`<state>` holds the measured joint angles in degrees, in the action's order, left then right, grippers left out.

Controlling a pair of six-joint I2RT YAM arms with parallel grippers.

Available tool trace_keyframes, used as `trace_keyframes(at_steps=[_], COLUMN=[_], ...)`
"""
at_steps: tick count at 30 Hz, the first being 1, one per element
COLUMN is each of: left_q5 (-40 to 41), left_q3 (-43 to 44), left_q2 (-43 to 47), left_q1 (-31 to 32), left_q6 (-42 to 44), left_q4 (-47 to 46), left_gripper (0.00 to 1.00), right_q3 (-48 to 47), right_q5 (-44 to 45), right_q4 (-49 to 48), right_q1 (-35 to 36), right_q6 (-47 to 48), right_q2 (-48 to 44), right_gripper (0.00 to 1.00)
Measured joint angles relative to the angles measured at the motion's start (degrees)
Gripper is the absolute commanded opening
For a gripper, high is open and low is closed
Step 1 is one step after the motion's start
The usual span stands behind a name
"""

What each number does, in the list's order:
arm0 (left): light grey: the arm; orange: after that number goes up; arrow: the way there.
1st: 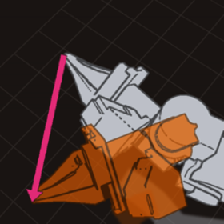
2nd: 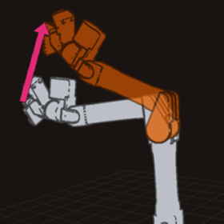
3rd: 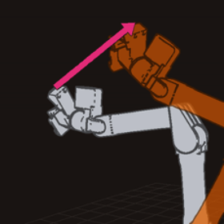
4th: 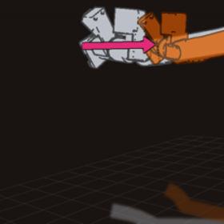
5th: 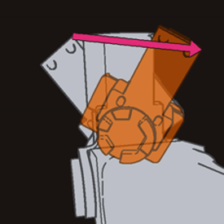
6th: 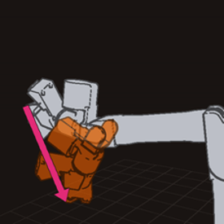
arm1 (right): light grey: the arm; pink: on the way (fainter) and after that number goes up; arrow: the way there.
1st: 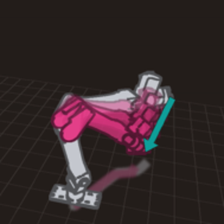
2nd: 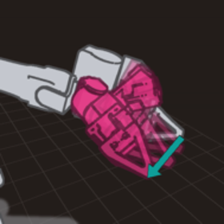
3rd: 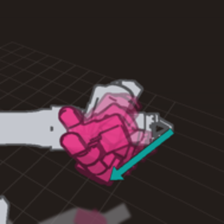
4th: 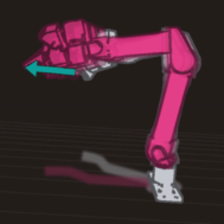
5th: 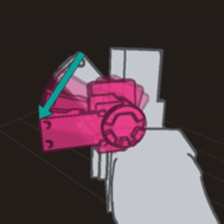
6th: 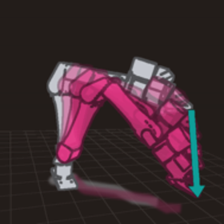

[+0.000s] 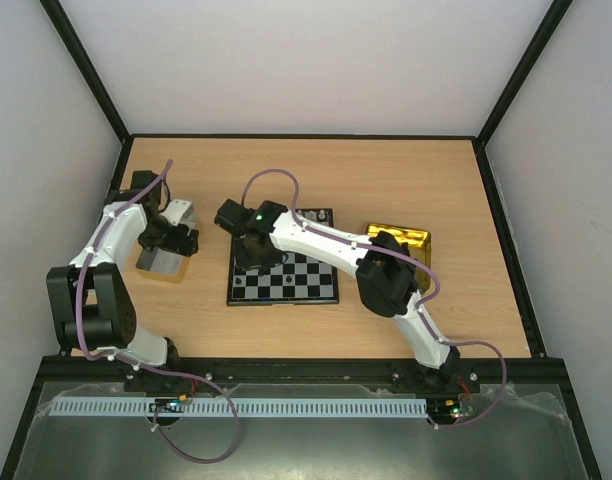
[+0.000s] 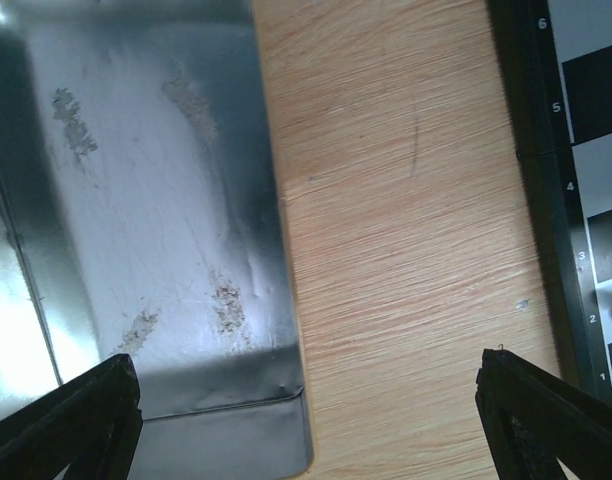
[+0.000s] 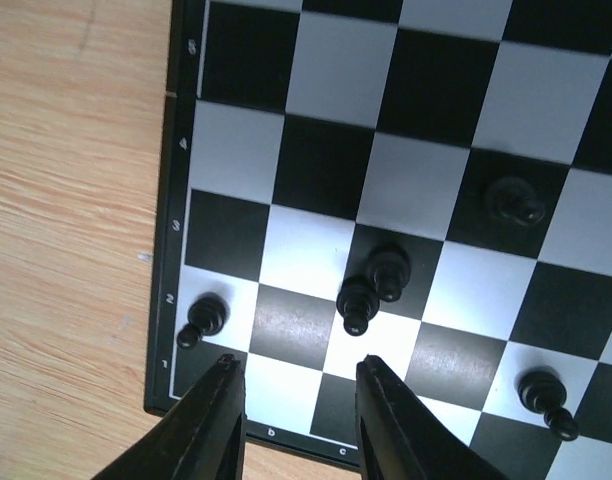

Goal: Set up the chess pieces on the board
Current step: Pick up the chess piece from the chessboard.

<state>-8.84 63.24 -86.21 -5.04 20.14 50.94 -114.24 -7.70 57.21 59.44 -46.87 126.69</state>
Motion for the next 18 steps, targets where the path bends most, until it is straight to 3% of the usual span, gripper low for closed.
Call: trace_keyframes(at_steps=[18], left_q5=[-4.9], left_q3=[3.6], left_q2=[-0.8], left_q1=[-6.1], left_q6=[3.1], left_q4=[1.9], left_gripper=[0.89], right_q3=[-0.1], right_q5=[-0.7], right_q4=[2.6], right_q1=[0.6], right_q6=[0.1], right_q2=[1.7], right_gripper=[0.25])
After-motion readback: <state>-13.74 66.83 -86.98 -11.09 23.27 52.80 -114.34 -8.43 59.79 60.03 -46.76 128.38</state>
